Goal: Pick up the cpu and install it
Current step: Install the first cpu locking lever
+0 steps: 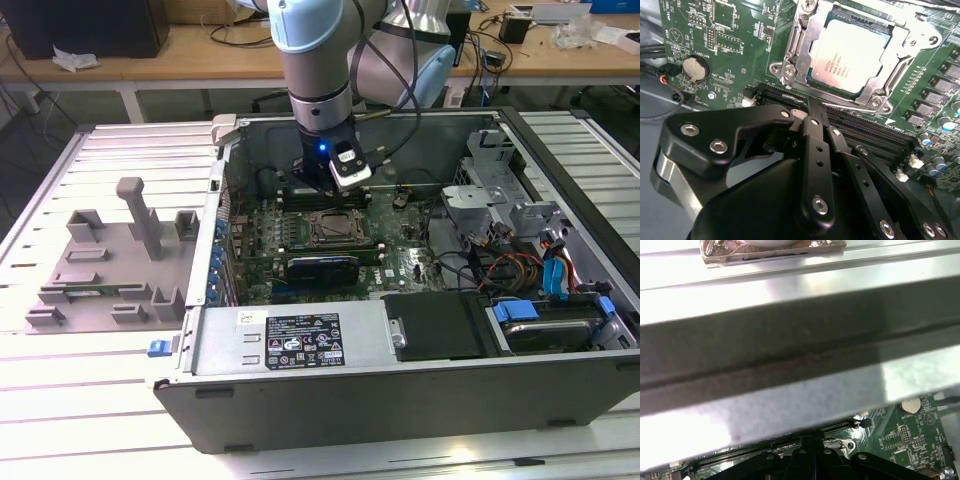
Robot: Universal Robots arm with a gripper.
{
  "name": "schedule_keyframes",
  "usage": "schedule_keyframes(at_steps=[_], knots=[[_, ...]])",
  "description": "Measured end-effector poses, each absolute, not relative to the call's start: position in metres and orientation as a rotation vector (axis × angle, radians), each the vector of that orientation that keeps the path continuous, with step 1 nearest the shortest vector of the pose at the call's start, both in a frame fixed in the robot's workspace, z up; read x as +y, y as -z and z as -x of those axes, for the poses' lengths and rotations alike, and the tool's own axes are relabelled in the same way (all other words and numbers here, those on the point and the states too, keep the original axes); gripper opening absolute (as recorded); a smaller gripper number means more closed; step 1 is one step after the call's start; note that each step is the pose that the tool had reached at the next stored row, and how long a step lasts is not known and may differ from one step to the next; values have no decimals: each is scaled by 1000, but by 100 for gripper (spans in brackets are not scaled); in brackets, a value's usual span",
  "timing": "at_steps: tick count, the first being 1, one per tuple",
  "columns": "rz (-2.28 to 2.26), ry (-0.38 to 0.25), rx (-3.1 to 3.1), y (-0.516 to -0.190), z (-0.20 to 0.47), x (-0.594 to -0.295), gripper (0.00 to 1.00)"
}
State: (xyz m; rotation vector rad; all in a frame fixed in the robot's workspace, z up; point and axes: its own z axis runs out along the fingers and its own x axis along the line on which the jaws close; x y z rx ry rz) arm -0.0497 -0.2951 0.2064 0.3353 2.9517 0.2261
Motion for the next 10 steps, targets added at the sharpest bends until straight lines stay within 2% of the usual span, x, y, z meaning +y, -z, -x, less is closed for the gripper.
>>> schedule_keyframes(at_steps=[10], knots=[[-335, -228, 2931, -204, 57, -294, 11]])
